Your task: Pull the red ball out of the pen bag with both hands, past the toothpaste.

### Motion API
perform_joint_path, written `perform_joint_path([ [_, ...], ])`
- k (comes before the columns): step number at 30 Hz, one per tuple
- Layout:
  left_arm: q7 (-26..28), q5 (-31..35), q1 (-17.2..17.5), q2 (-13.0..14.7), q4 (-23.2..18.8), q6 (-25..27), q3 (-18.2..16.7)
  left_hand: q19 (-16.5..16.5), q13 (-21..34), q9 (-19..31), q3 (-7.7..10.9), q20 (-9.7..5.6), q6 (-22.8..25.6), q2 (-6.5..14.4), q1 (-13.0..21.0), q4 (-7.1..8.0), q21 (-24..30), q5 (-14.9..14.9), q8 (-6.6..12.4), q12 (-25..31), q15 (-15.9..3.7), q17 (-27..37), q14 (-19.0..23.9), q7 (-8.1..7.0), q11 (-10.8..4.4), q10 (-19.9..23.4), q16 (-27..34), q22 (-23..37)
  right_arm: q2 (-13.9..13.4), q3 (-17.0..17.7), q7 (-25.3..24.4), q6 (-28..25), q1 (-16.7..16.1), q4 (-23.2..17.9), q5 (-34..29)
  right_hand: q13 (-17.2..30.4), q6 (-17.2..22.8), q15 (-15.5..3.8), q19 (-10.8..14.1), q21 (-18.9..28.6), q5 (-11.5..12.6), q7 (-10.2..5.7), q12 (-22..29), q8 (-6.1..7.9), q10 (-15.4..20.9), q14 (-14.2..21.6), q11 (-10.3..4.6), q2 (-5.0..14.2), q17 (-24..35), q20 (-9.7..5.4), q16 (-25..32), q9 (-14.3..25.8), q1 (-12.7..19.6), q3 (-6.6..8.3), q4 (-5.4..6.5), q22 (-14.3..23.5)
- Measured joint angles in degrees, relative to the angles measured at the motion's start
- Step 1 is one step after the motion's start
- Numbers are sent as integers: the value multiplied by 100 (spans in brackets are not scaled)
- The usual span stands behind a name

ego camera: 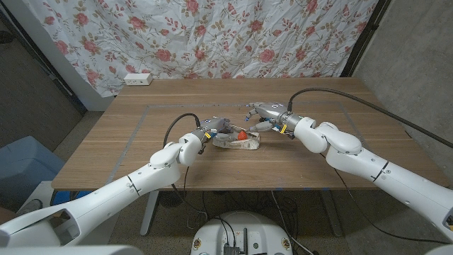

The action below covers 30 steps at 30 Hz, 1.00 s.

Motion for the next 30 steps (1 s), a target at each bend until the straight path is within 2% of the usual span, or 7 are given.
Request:
perform_joint_path([
  [5,0,0,0,-2,19,0,-1,0,0,0,0,0,0,0,0,0,0,0,0,0,0,0,0,0,0,0,0,0,0,0,60,-59,0,0,-75,0,1,0,0,0,0,1,0,0,0,0,0,0,0,0,0,0,0,-17,16,0],
  [9,22,5,0,-4,33,-80,-5,0,0,0,0,0,0,0,0,0,0,0,0,0,0,0,0,0,0,0,0,0,0,0,92,-109,0,0,-130,0,75,0,0,0,0,31,0,66,0,0,0,-15,-1,0,13,-1,-15,-32,32,0],
  [10,22,5,1,-5,35,-80,-6,0,0,1,0,0,0,0,0,0,0,0,0,0,0,0,0,0,0,0,0,0,130,-105,101,-125,41,29,-151,0,114,0,0,0,1,33,0,66,0,0,0,-54,-1,0,37,-1,-54,-33,33,0],
  [15,27,9,6,-9,44,-97,-9,0,0,0,0,0,0,30,-30,0,0,0,0,0,0,0,0,0,0,0,0,0,197,-166,126,-168,67,73,-205,0,249,0,0,0,1,-19,0,168,1,0,0,-54,27,0,45,27,-54,-48,47,0],
  [23,30,18,14,-17,47,-99,-15,0,0,1,0,0,0,31,-30,0,0,0,0,0,0,0,0,0,0,0,0,0,240,-224,146,-208,84,113,-258,0,334,0,0,0,3,-23,0,211,1,0,0,-54,27,0,44,26,-54,-48,47,0],
  [30,30,19,14,-20,59,-114,-19,0,0,1,0,0,0,31,-30,0,0,0,0,0,0,0,0,0,0,0,0,0,282,-281,168,-236,104,163,-293,0,401,-13,0,0,3,-91,0,234,1,-13,0,-54,27,0,44,53,-54,-48,47,0],
])
